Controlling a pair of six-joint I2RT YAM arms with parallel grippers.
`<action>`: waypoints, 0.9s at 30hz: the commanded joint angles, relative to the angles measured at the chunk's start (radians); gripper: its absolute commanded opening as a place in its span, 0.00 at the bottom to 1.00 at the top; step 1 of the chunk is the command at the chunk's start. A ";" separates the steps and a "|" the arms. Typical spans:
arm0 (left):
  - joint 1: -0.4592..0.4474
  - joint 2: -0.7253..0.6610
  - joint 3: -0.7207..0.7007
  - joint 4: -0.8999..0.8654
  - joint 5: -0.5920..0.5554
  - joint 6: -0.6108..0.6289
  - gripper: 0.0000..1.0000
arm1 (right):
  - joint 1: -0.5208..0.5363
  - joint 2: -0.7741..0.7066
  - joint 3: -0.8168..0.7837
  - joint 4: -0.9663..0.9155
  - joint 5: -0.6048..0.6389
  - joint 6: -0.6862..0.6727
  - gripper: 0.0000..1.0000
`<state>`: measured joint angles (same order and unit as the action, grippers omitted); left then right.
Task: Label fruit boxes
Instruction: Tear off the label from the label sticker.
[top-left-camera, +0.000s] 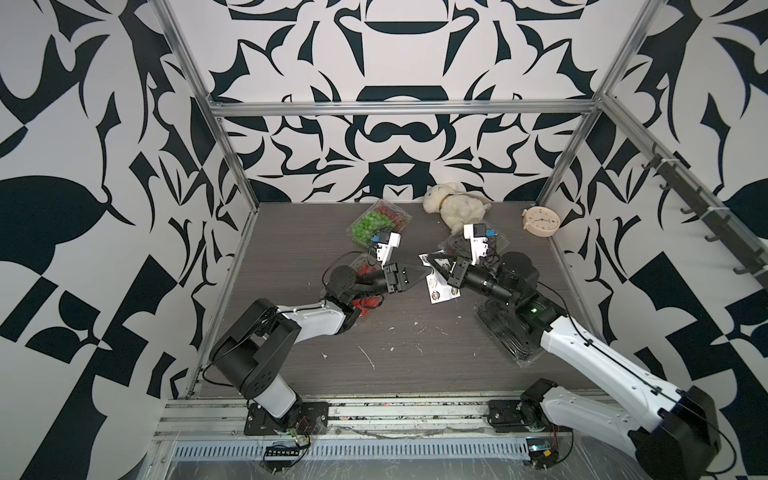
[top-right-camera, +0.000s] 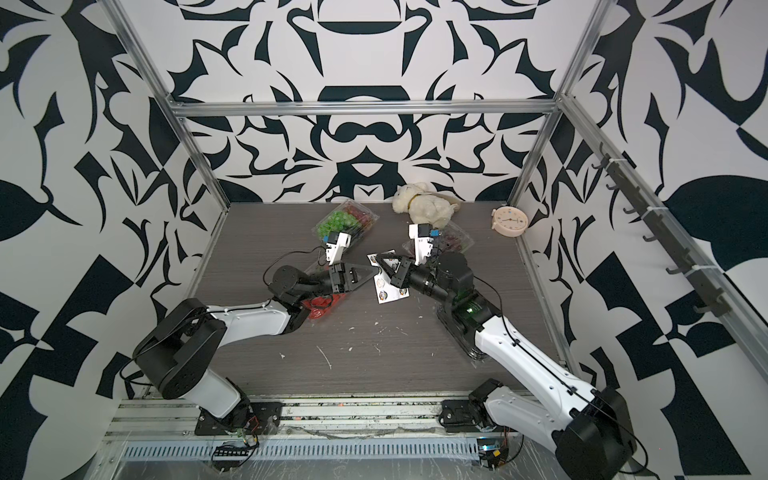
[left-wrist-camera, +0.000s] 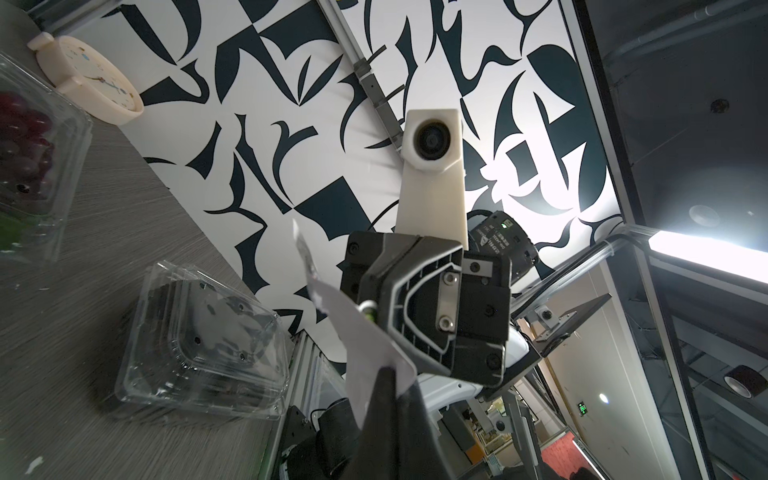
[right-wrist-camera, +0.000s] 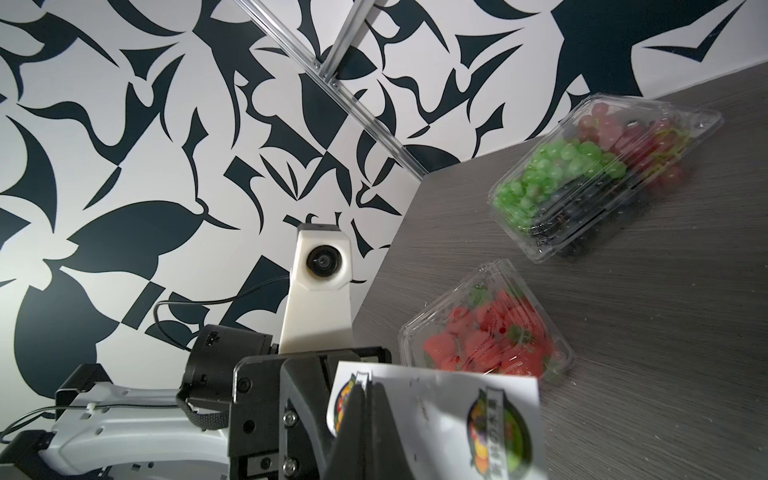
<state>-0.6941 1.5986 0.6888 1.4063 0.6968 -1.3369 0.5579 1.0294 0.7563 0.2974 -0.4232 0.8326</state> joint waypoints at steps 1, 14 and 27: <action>-0.002 0.015 0.018 -0.012 0.018 0.028 0.00 | 0.003 -0.014 0.037 0.067 -0.013 -0.001 0.00; 0.010 0.062 0.018 -0.006 0.015 0.035 0.00 | 0.002 -0.052 0.029 0.069 -0.010 -0.003 0.00; 0.023 0.061 0.014 0.025 0.019 0.015 0.00 | 0.002 -0.054 0.035 -0.041 0.062 -0.047 0.23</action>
<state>-0.6743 1.6604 0.6888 1.3945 0.6994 -1.3205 0.5579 0.9756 0.7563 0.2581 -0.3904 0.8055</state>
